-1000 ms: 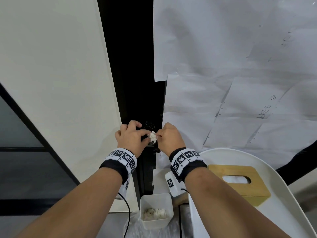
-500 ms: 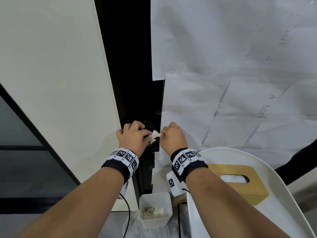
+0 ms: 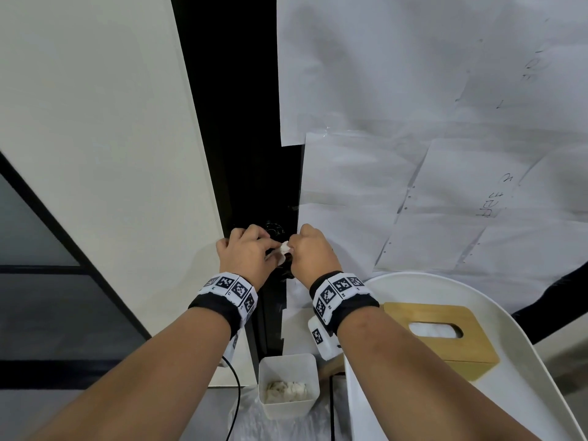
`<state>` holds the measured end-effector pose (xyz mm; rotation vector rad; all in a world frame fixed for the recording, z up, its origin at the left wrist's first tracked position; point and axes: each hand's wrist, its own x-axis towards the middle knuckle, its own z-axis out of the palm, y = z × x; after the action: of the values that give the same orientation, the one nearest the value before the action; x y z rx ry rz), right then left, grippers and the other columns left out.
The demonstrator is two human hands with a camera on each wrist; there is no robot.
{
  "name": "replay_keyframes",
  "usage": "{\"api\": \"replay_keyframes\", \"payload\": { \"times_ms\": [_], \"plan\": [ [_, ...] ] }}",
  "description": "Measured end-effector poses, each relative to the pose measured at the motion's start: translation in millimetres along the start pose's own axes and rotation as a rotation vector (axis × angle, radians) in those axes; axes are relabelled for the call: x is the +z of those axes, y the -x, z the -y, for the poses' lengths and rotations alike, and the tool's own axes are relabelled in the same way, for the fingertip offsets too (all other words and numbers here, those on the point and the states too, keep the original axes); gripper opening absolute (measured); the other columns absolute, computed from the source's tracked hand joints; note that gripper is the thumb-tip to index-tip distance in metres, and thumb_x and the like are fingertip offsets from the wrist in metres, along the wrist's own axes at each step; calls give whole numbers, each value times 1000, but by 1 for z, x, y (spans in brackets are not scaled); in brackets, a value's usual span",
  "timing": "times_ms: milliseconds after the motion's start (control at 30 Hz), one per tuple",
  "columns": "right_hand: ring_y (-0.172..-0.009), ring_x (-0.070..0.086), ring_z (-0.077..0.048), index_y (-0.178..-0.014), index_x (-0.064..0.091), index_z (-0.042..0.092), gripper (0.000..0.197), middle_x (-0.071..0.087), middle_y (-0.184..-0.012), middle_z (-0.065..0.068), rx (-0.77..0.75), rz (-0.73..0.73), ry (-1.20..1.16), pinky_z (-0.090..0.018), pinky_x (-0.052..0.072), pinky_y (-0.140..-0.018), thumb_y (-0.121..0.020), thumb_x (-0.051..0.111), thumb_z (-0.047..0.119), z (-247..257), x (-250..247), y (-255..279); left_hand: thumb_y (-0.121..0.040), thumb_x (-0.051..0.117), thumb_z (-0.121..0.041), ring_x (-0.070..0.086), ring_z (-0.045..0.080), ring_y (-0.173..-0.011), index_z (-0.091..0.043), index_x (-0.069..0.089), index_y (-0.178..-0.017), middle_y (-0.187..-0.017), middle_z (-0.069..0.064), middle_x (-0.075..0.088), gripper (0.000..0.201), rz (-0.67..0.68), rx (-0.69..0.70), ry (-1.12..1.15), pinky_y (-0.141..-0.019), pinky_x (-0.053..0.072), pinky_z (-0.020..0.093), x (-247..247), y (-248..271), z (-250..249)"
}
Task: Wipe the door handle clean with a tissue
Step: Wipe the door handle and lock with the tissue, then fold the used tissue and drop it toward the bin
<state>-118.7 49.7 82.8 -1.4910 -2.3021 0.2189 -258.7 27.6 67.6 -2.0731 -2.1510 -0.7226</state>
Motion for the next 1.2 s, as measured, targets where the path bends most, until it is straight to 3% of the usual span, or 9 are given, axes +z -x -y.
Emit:
{"api": "replay_keyframes", "payload": {
  "times_ms": [267,400,567,667,733,800,900,1067,1200],
  "plan": [
    [-92,49,-29,-97,60,3,24,51,-101,-13,21,27,39,-32,35,-67,-78,49,-6,-16,-11,9,-86,59,-44,42,16,-111,-46,69,-103,-109,-18,58,19,12,33,-53,-90,25,37,1,0,-5],
    [-93,53,-30,-97,63,3,29,53,-101,-12,72,32,5,-31,41,-67,-77,46,-9,-32,-16,6,-88,56,-41,41,15,-112,-42,69,-106,-112,-19,58,22,21,34,-71,-91,24,37,1,0,-7],
    [-96,53,-27,-110,64,7,24,52,-105,-10,22,38,-65,-36,50,-77,-87,55,8,-23,-15,3,-89,55,-40,42,16,-113,-41,70,-105,-112,-18,59,22,27,34,-73,-91,24,37,1,-1,-10],
    [-94,51,-25,-100,64,4,20,50,-101,-10,-12,49,-56,-37,50,-77,-90,56,18,-15,-10,3,-88,57,-42,42,16,-112,-42,70,-104,-110,-18,60,20,28,51,-90,-90,25,38,0,-2,-10],
    [-92,51,-27,-92,62,3,10,49,-99,-10,-36,56,-7,-36,48,-71,-84,55,5,-10,-9,4,-88,58,-41,42,16,-111,-42,69,-103,-107,-18,60,19,26,53,-94,-89,24,37,0,-3,-9],
    [-92,49,-28,-91,59,2,20,49,-100,-12,-59,69,23,-36,46,-68,-76,50,-8,-7,-9,5,-87,59,-40,43,16,-109,-42,70,-102,-105,-18,61,19,15,59,-102,-86,23,35,1,-3,-8],
    [-93,48,-28,-94,59,1,24,50,-101,-13,-79,66,50,-32,41,-68,-76,47,-9,-9,-12,5,-88,59,-42,44,16,-107,-42,70,-102,-102,-18,61,18,2,63,-107,-85,23,35,2,-2,-8],
    [-95,48,-26,-98,62,2,28,51,-103,-11,-90,43,64,-33,46,-74,-76,48,-9,-13,-10,11,-89,58,-41,46,18,-105,-42,70,-102,-100,-16,62,18,-17,84,-140,-85,28,37,1,0,-10],
    [-94,48,-26,-100,63,1,30,52,-102,-11,-98,30,61,-31,42,-69,-77,47,-9,-16,-11,17,-86,62,-38,47,19,-102,-40,71,-98,-96,-15,63,15,-44,93,-159,-83,30,38,-1,4,-14]
  ]
}}
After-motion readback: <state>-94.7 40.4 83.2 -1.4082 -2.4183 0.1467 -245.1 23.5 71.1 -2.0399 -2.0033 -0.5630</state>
